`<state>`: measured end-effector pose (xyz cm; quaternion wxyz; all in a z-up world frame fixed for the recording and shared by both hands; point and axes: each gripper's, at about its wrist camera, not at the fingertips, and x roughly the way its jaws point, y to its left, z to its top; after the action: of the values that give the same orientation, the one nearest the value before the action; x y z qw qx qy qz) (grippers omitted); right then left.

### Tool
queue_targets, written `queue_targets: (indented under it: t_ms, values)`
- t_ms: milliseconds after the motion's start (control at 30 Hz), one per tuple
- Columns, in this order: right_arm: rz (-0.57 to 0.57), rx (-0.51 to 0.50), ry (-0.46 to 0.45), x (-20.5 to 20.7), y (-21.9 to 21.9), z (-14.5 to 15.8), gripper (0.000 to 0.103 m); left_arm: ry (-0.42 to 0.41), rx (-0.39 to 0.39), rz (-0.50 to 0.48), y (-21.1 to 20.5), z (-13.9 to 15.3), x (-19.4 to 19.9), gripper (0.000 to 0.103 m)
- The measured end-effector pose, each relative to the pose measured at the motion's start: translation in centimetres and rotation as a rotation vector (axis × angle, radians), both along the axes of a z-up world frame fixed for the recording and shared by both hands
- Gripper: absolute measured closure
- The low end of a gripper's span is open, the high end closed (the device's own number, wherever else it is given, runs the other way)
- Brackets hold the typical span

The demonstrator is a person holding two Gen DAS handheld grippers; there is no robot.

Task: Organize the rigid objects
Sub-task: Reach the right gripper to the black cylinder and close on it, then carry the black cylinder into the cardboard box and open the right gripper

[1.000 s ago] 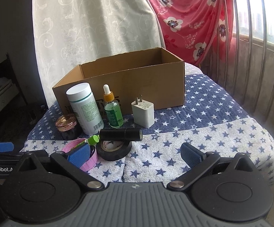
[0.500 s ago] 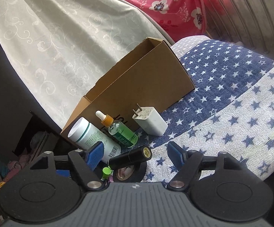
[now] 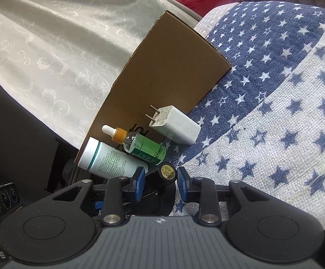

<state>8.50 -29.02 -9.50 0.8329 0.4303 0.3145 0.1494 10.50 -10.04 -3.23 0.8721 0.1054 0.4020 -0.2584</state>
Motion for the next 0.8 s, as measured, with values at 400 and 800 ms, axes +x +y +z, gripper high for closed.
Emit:
queue_targets:
  t_ms: [400,800]
  values:
    - [-0.014,0.066,-0.020,-0.2,-2.7,-0.3,0.075,0.005,0.016,-0.023,-0.8,0.2,0.4,0.058]
    - [-0.011,0.123,0.007,1.4,-1.9,-1.4,0.068,-0.013,0.032,-0.059,-1.6,0.4,-0.1,0.078]
